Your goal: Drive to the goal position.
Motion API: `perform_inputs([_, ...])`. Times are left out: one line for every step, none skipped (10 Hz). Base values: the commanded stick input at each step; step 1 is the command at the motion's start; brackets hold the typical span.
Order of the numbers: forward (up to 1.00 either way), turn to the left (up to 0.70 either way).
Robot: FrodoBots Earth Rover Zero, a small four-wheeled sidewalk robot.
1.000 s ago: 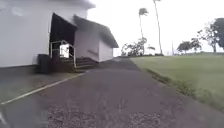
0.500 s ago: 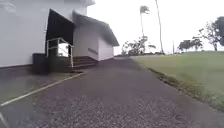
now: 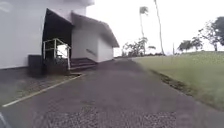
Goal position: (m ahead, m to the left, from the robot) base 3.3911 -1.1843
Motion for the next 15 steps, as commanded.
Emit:
perform_inputs([0.70,-0.18])
perform_inputs([0.70,-0.35])
perform_inputs([0.70,-0.35])
perform_inputs([0.70,-0.35])
perform_inputs([0.70,-0.35])
perform_inputs([0.70,-0.29])
perform_inputs([0.70,-0.23])
perform_inputs([0.70,-0.17])
perform_inputs([0.70,-0.11])
perform_inputs([0.70,-0.05])
perform_inputs([0.70,0.00])
perform_inputs([0.70,0.00])
perform_inputs([0.70,0.00])
perform_inputs([0.70,0.00])
perform_inputs([0.70,0.00])
